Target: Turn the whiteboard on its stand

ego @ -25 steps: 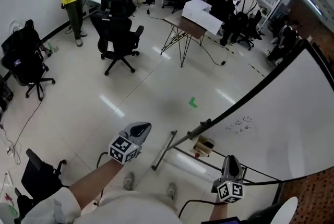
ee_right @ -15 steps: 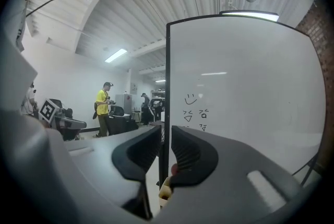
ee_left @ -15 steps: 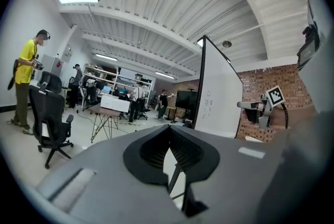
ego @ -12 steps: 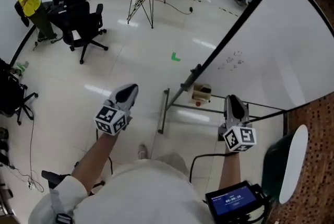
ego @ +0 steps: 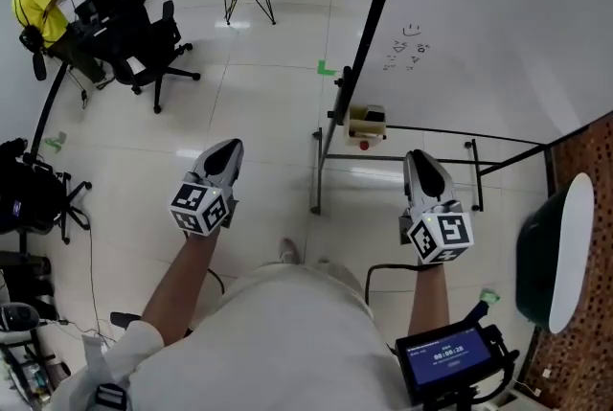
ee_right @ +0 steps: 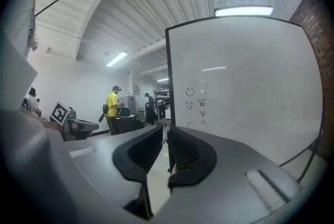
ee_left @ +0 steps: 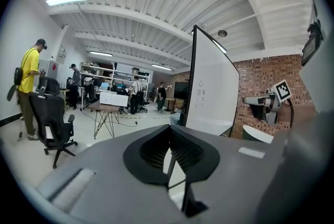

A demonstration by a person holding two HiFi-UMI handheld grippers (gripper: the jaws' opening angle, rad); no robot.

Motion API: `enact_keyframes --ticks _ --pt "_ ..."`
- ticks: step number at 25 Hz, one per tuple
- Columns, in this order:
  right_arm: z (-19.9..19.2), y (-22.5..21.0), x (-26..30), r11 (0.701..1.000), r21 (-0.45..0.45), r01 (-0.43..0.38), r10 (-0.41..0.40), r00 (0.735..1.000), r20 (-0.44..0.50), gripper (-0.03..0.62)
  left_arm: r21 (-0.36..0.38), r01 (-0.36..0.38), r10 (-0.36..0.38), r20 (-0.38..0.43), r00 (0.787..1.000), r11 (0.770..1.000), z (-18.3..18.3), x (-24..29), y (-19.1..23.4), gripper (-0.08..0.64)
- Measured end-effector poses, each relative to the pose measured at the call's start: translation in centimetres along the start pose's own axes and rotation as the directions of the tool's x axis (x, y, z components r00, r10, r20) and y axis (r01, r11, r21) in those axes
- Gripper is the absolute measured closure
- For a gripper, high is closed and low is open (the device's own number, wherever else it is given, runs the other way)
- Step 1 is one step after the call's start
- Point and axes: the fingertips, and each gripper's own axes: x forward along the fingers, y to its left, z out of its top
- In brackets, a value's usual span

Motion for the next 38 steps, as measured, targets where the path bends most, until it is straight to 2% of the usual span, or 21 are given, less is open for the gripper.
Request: enact_keyframes --ticks 3,5,9,13,16,21,24,27,30,38 --pt "-2.7 -0.1 -2.2 0.999 0.047 -0.019 0.021 0.999 -0.04 0.545 -0.043 -0.023 0.021 -0.038 0.999 0.999 -1.7 -0.8 -1.0 0.541" --pt "-4.3 -0.7 -4.0 0.996 0.088 -0.018 0.023 0.998 -0.057 0.573 -0.081 -0.029 0.024 -0.053 0.998 0.996 -2.5 -1.3 -2.1 0.541" --pt "-9.4 -2.1 -7.1 0.979 0.203 0.008 0.016 0.993 -0.116 0.569 -0.083 -0.047 0.039 -0.094 0.995 0.995 -3.9 -3.1 -4.0 0.541" --pt "-12.8 -0.5 -7.5 0.978 0.205 -0.038 0.077 0.979 -0.188 0.546 -0.113 -0.064 0.054 -0.087 0.995 0.992 -4.4 -5.5 -5.0 0.541" --pt "-12.9 2.2 -6.9 0.978 0.194 -0.073 0.11 0.977 -0.183 0.521 -0.119 -0.043 0.033 -0.084 0.996 0.992 -5.1 -6.8 -5.0 0.541" --pt "-11.3 5.4 -4.3 0.992 0.12 -0.045 0.061 0.99 -0.127 0.493 -0.096 0.029 -0.035 -0.061 0.998 0.995 -5.0 -7.3 -3.1 0.541" --pt "-10.6 8.9 -2.9 0.997 0.04 -0.062 0.067 0.99 -0.125 0.576 -0.037 0.065 -0.066 -0.037 0.997 0.997 -3.8 -8.4 -1.1 0.541" --pt "-10.5 9.9 -0.8 0.998 -0.029 -0.05 0.047 0.994 -0.097 0.583 -0.016 0.067 -0.068 -0.014 0.998 0.998 -4.0 -7.5 1.3 0.541" --pt "-11.0 9.4 0.7 1.0 -0.011 -0.008 0.007 0.999 -0.049 0.592 -0.015 0.059 -0.059 -0.017 0.998 0.998 -5.6 -6.2 3.6 0.541" --pt "-8.8 9.5 0.2 0.992 0.073 0.1 -0.099 0.995 -0.018 0.592 -0.04 0.083 -0.085 -0.036 0.996 0.996 -5.2 -7.1 7.4 0.541"
